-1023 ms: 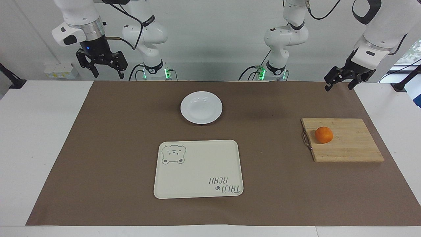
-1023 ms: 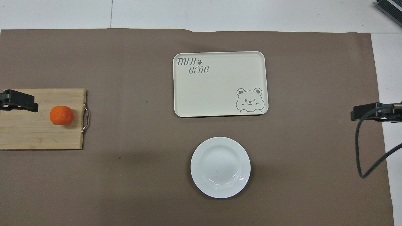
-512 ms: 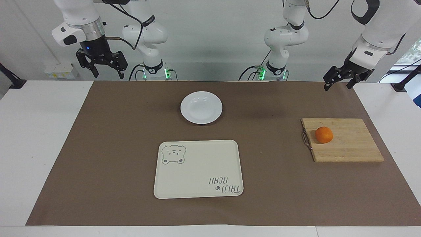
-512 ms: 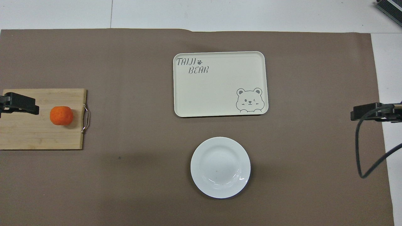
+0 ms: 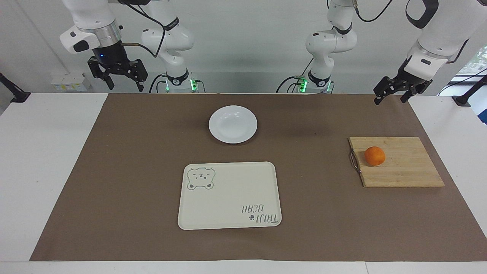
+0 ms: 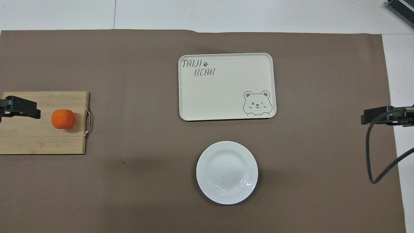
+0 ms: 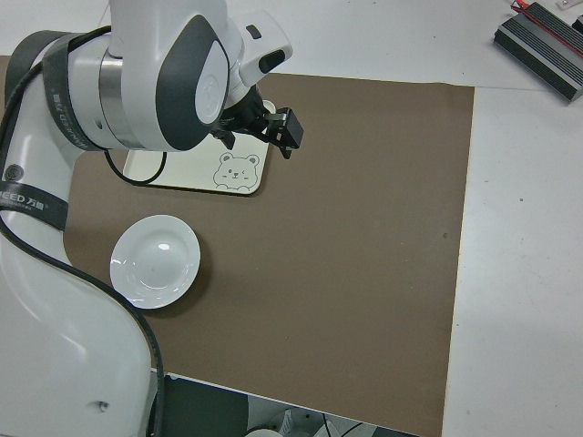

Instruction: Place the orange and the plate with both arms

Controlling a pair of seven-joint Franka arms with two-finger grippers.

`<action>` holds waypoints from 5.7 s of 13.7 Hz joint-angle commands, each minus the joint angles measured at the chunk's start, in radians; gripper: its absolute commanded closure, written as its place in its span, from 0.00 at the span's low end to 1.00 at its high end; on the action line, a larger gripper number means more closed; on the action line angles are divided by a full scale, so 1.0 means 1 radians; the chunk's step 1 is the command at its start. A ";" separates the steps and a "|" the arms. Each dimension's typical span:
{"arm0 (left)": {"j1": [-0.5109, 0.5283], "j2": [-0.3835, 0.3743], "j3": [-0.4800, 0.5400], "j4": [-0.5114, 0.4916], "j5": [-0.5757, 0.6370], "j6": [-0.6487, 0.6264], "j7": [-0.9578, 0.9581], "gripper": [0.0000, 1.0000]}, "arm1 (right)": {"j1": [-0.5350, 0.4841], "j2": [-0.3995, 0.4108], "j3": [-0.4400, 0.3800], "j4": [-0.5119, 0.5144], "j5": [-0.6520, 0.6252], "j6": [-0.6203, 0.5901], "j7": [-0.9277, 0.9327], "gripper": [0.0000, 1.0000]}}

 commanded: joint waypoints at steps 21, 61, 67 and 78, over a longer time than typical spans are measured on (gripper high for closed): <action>0.133 0.116 -0.005 -0.502 -0.005 0.707 0.237 0.00 | -0.022 -0.005 0.003 -0.007 -0.009 0.006 -0.061 0.00; -0.824 0.142 -0.020 -0.431 -0.103 0.724 -0.661 1.00 | -0.031 0.019 0.002 -0.035 -0.004 0.080 -0.060 0.00; -0.895 0.237 -0.018 -0.476 -0.103 0.866 -0.692 1.00 | -0.034 0.014 0.002 -0.038 -0.004 0.064 -0.071 0.00; -0.866 0.187 -0.003 -0.428 -0.092 0.775 -0.691 0.00 | -0.041 0.034 0.003 -0.185 0.173 0.164 -0.221 0.00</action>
